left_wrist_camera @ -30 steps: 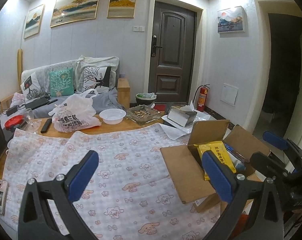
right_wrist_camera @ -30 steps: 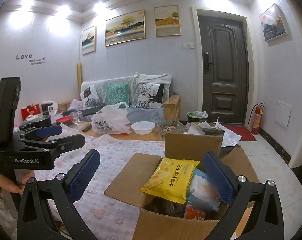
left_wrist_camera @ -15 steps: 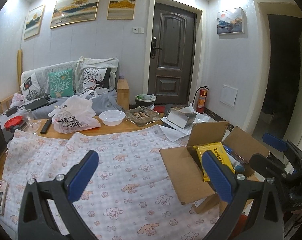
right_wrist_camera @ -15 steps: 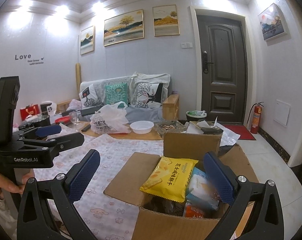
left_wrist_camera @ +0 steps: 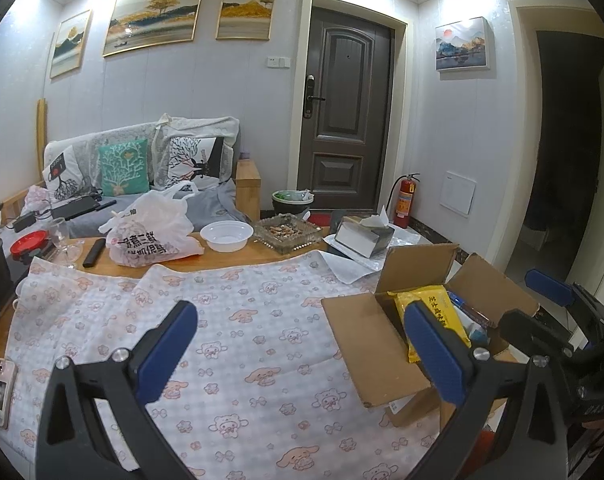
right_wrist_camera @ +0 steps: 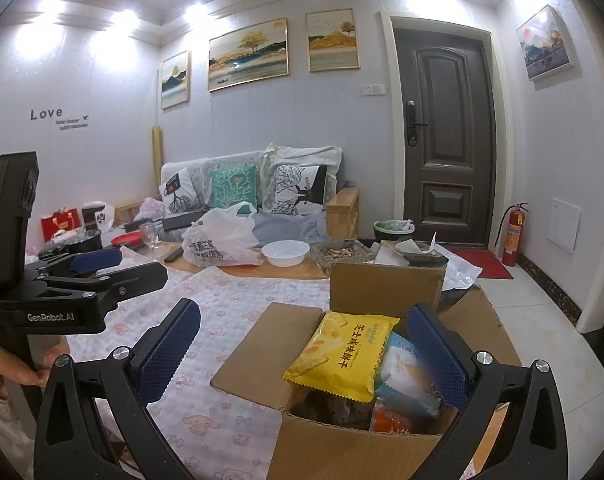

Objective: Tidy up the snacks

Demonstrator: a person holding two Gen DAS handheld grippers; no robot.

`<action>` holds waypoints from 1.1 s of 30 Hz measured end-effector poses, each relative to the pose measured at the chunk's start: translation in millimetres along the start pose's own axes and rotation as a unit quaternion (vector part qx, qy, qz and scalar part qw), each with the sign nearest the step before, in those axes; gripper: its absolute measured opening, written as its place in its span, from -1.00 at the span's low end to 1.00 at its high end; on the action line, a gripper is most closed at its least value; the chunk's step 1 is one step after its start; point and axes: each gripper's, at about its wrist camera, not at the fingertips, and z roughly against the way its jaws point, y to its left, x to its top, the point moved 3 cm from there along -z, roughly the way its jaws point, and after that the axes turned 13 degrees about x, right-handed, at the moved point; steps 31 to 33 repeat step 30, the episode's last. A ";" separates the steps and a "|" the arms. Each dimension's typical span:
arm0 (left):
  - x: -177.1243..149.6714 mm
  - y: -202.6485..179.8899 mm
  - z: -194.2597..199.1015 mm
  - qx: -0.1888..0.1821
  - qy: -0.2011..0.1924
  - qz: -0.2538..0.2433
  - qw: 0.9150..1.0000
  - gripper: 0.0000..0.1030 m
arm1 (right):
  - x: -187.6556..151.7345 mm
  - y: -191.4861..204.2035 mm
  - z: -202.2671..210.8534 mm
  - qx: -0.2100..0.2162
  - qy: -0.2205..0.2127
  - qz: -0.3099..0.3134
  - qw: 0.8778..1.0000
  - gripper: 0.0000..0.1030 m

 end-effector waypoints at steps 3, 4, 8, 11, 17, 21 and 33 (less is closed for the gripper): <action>-0.1 0.1 0.2 -0.003 0.000 0.000 1.000 0.99 | 0.1 -0.4 0.6 -0.001 0.000 0.000 1.000 1.00; -0.3 0.6 0.7 -0.002 -0.001 0.000 1.000 0.99 | 0.1 -0.7 0.9 -0.001 -0.001 -0.001 1.000 1.00; -0.3 0.6 2.1 -0.001 -0.002 0.002 1.000 0.99 | -3.4 2.3 0.8 -0.005 0.000 -0.004 1.000 1.00; -0.7 1.0 3.4 -0.002 -0.001 0.004 1.000 0.99 | -4.3 6.2 1.8 -0.007 0.003 -0.001 1.000 1.00; -0.5 1.8 6.0 0.000 -0.004 0.007 1.000 0.99 | -4.3 8.1 2.6 -0.007 0.003 -0.001 1.000 1.00; -0.7 2.6 7.9 0.004 -0.005 0.007 1.000 0.99 | -4.3 8.0 2.5 -0.007 0.003 -0.002 1.000 1.00; -3.3 6.4 12.3 0.006 -0.003 0.012 1.000 0.99 | -1.5 18.1 5.6 -0.004 0.010 0.002 1.000 1.00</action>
